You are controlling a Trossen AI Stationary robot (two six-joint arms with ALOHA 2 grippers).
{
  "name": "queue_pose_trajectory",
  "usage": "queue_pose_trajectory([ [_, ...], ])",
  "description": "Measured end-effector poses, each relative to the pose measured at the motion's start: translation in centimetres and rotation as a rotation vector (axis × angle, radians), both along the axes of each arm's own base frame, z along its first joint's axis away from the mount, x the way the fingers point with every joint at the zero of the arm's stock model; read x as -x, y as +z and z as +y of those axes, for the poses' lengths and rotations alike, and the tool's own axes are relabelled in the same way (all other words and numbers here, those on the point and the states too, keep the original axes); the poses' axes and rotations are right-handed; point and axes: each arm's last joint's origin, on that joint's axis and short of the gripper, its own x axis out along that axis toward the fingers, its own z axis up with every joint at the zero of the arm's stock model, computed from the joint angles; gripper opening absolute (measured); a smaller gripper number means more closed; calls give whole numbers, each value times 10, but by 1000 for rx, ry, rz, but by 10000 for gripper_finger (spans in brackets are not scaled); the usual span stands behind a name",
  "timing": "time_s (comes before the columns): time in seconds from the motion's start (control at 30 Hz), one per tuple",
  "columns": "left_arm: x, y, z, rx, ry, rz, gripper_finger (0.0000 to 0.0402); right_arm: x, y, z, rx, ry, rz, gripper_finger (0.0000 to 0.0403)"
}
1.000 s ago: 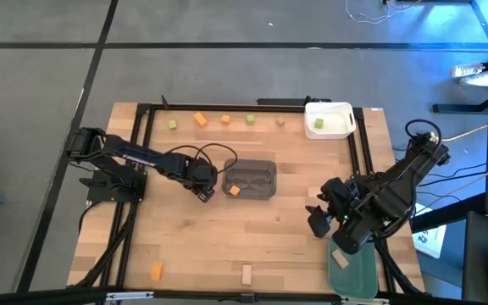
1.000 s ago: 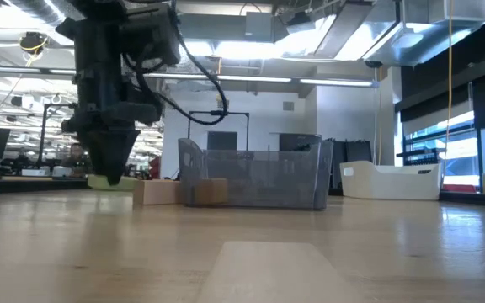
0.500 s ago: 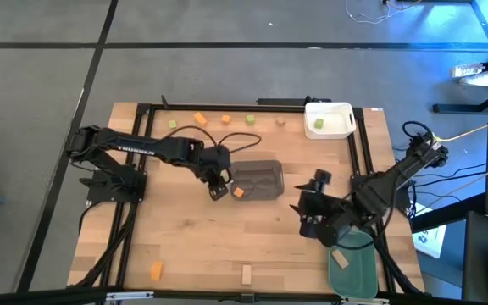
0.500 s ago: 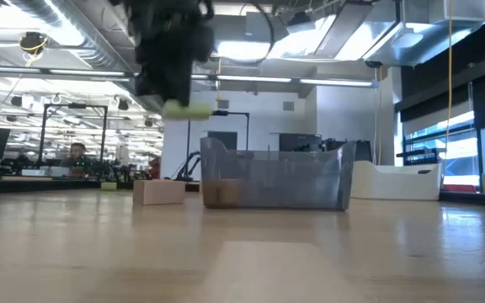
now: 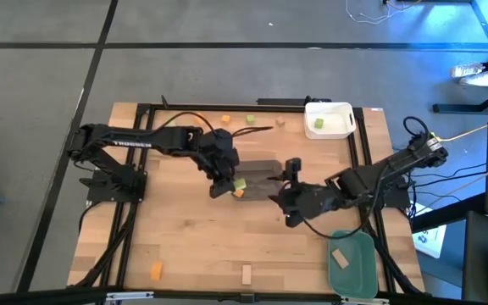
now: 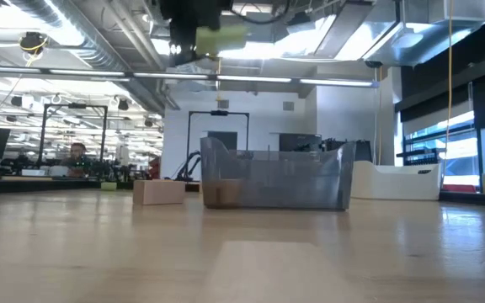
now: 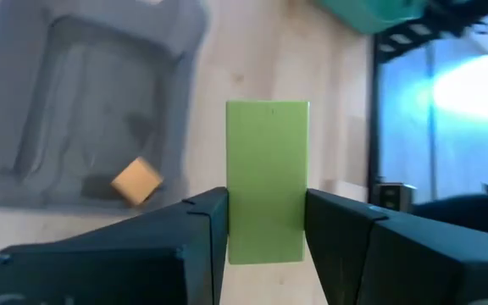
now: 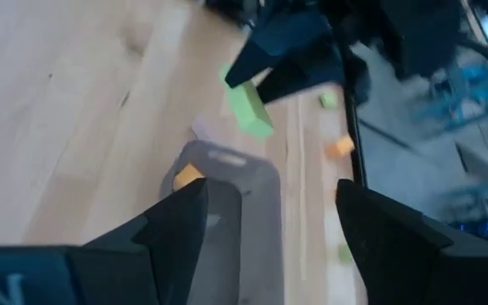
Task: Sort & place blocks by color
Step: Put the green block into the white bin
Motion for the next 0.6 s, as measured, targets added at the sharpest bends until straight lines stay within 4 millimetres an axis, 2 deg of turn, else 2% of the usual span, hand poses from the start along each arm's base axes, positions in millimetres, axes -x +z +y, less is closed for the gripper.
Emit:
queue_pose_trajectory([
  [0.2,-3,11,-3,30,-72,-71,104,-18,3,-5,41,150,-37,262],
  [0.6,-7,18,-6,112,-169,-156,104,-47,-14,-2,137,293,-43,262],
])
